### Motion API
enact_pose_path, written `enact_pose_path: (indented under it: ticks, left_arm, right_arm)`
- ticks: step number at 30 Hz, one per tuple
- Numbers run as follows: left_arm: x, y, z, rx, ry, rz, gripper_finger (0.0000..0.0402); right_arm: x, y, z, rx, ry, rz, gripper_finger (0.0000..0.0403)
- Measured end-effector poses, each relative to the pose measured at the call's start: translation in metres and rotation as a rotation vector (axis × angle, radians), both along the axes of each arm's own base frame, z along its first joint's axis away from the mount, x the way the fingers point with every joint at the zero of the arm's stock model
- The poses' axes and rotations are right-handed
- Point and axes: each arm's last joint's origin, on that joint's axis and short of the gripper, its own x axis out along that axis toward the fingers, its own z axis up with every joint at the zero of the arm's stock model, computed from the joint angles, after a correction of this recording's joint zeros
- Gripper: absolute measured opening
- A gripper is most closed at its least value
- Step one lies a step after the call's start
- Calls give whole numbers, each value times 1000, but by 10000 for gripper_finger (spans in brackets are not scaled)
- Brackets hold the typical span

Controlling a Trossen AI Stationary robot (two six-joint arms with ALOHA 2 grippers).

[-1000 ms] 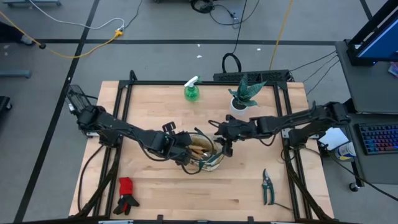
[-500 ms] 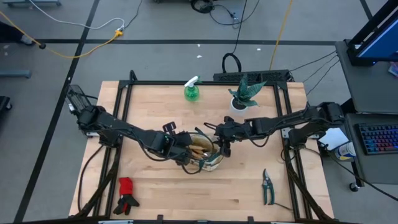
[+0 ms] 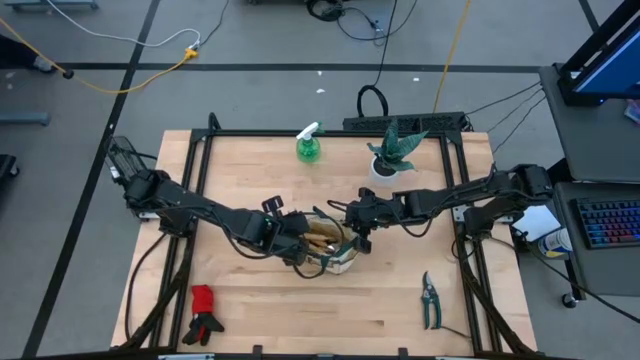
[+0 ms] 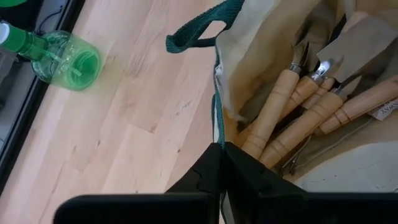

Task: Pick & Place Garden tools in Gardening bag
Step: Put the green shear scissor into the gardening bag

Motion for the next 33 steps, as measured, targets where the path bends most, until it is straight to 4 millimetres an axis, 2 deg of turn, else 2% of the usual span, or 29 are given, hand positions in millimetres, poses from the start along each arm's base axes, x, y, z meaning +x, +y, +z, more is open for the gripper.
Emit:
enact_pose_path:
  ticks: [6, 12, 18, 28, 33]
  left_arm:
    - [2, -1, 1, -8, -25, -3, 6]
    - [5, -2, 2, -19, -59, -1, 35]
    - [10, -3, 4, -24, -101, -25, 41]
    - [14, 0, 6, -9, -117, -57, 42]
    - [15, 5, 6, -7, -117, -45, 42]
  right_arm:
    - [-1, 0, 2, -40, -7, 35, 4]
    - [-5, -2, 11, -76, -34, 67, 3]
    - [-11, -7, 25, -112, -78, 79, 2]
    - [-13, -9, 24, -154, -48, 112, 1]
    - [-13, -9, 24, -151, -48, 109, 14]
